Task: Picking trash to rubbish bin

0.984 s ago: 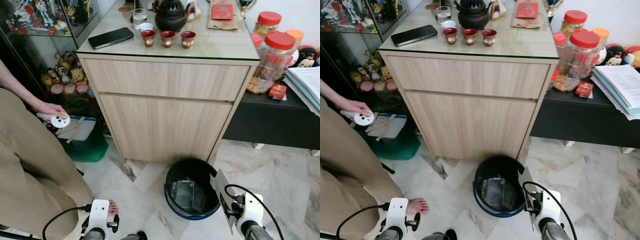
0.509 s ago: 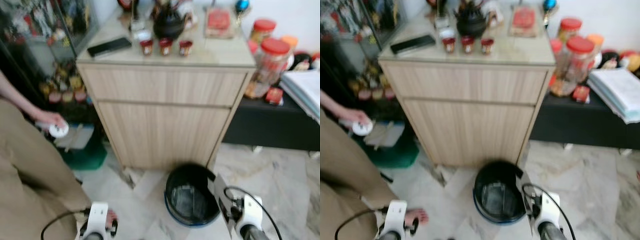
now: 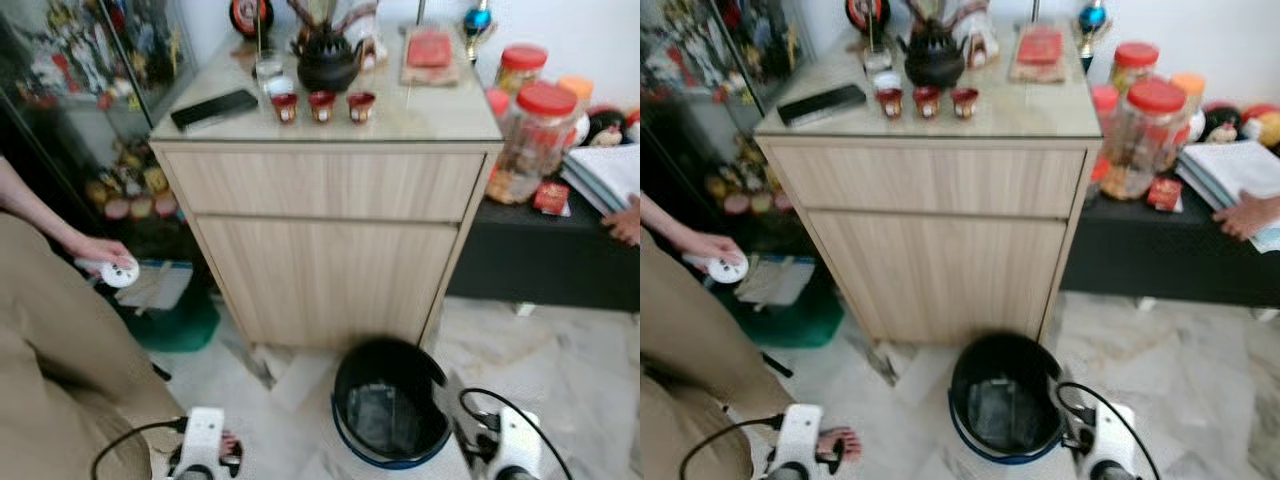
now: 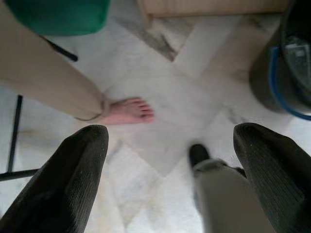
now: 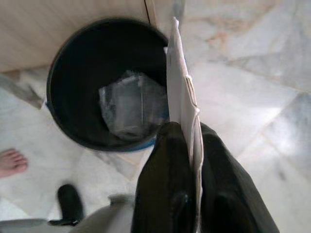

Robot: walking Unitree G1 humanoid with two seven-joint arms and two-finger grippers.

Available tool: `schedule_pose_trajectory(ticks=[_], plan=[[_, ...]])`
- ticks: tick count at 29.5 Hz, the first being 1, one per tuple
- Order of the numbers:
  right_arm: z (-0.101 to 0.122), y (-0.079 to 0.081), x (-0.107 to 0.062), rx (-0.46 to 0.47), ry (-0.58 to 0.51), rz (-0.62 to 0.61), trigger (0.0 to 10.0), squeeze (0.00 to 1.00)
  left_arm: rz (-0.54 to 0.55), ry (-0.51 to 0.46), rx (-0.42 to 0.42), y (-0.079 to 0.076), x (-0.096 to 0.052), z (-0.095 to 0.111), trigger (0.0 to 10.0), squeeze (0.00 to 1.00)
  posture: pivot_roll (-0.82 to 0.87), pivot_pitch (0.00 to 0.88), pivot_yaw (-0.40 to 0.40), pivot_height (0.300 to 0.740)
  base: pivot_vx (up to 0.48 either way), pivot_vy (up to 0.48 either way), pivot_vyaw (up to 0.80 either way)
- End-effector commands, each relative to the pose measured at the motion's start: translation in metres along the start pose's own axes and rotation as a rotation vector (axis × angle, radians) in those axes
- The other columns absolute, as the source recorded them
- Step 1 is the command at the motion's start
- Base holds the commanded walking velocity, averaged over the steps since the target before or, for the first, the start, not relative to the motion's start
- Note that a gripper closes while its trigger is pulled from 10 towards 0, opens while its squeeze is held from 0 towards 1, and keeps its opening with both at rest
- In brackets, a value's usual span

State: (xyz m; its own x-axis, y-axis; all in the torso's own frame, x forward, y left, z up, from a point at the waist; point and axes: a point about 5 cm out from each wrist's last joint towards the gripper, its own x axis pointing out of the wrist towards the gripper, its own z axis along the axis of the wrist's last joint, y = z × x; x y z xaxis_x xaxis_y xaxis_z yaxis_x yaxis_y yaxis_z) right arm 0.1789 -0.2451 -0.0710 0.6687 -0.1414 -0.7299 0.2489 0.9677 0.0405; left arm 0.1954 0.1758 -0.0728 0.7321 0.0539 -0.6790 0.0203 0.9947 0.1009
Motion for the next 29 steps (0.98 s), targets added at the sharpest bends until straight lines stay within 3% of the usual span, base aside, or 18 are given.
schedule_pose_trajectory(ticks=[1, 12, 29], plan=[[0.0, 0.008, 0.002, 0.011, 0.003, 0.016, 10.0, 0.0, 0.029, 0.019, 0.009, 0.011, -0.002, -0.005, 10.0, 0.0, -0.06, 0.125, 0.029, 0.74, 0.345, 0.0, 0.0], [-0.001, 0.007, 0.001, 0.015, 0.012, 0.011, 10.0, 0.0, 0.029, 0.021, 0.008, 0.011, -0.002, -0.005, 10.0, 0.0, -0.06, 0.134, 0.027, 0.74, 0.468, 0.0, 0.0], [-0.007, 0.006, 0.001, -0.073, 0.096, 0.008, 10.0, 0.0, -0.029, 0.061, -0.02, 0.001, -0.003, -0.012, 10.0, 0.0, -0.06, 0.143, 0.025, 0.74, 0.0, 0.0, 0.0]])
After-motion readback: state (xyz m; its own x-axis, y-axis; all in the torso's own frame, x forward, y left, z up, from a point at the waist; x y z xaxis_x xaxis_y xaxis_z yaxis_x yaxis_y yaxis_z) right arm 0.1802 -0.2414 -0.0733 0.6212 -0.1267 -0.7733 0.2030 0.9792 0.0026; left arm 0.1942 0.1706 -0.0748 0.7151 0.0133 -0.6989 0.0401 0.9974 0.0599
